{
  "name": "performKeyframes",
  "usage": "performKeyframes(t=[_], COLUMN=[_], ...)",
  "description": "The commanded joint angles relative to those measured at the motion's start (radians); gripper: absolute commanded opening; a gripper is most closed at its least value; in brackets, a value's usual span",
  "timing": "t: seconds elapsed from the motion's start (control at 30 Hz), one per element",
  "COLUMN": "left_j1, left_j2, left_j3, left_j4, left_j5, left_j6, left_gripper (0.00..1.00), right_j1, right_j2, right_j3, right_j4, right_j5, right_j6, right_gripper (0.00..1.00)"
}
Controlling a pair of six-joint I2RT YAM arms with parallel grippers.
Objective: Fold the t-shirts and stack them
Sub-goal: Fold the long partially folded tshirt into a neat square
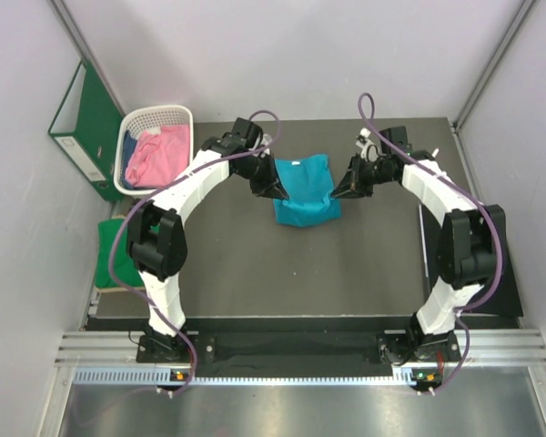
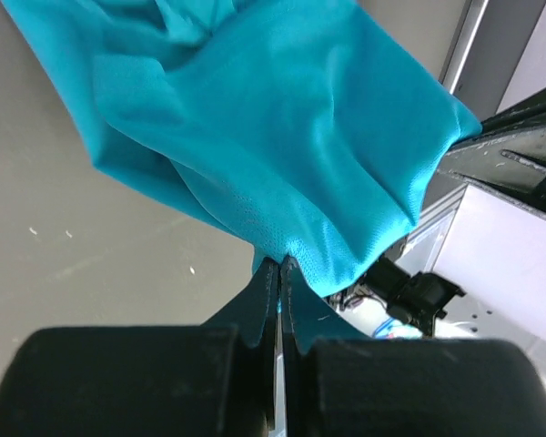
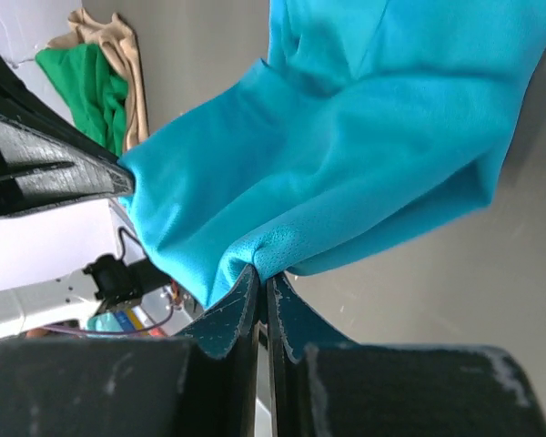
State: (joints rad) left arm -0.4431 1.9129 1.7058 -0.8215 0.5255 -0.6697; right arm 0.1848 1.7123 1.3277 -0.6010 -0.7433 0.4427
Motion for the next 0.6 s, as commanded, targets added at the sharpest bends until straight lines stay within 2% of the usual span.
performKeyframes(t=[0.0, 0.27, 0.57], left_j1=[0.053, 0.150, 0.179], left_j2=[0.038, 0.138, 0.305], left_j3=[0.097, 0.190, 0.317], left_j4=[0.001, 0.140, 0.278], left_j5=[0.018, 0.071, 0.180], left_j6=[0.041, 0.030, -0.010], left_gripper=[0.00, 0.00, 0.00], right_j1=[-0.015, -0.016, -0.018], right_j2=[0.104, 0.283, 0.394], right_j3=[0.152, 0.306, 0.381], right_j4=[0.017, 0.139, 0.309], right_j5=[-0.013, -0.022, 0.004], right_j6=[-0.062, -0.032, 0.033], right_gripper=[0.04, 0.05, 0.06])
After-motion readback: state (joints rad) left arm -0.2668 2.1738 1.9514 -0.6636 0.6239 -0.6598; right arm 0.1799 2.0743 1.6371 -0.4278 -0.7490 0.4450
